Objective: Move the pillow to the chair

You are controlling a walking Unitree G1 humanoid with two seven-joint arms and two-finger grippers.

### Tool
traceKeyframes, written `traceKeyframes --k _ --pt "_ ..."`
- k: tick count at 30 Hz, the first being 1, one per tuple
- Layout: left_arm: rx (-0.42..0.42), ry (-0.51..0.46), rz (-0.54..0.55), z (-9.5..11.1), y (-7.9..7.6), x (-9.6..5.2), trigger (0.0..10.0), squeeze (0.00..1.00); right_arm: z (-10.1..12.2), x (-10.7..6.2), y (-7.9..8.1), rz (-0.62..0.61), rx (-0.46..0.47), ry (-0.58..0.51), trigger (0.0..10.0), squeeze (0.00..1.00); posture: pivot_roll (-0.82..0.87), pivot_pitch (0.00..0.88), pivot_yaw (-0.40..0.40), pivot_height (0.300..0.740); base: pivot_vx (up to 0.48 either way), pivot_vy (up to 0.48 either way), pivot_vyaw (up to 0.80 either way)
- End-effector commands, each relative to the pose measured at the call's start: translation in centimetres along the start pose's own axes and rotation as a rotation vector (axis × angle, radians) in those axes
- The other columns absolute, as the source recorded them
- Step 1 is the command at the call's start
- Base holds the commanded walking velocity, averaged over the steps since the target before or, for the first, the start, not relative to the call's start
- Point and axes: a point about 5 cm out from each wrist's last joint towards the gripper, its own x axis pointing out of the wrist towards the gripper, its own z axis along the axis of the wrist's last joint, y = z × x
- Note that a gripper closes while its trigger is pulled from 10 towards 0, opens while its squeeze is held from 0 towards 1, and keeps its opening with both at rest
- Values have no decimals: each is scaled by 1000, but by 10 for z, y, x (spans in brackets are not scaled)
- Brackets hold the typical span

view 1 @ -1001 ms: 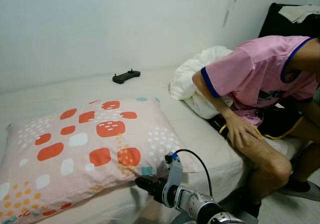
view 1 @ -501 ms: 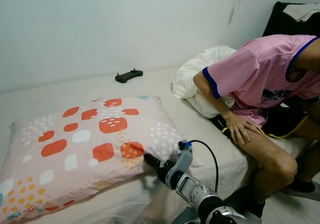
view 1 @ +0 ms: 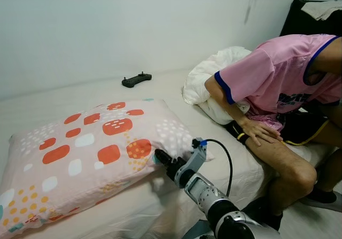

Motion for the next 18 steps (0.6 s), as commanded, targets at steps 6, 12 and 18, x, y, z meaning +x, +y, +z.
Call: traceKeyframes --k 6,12,18 --pt "4 11 5 -5 4 -1 10000 0 18 1 3 28 -30 -73 0 0 154 144 -23 542 0 0 0" --pt "6 7 6 -4 4 -1 10000 0 22 3 7 49 -111 -68 0 0 152 139 -26 542 0 0 0" --pt "1 -1 4 0 2 0 10000 0 22 5 18 181 -127 -55 0 0 146 130 -37 551 0 0 0"
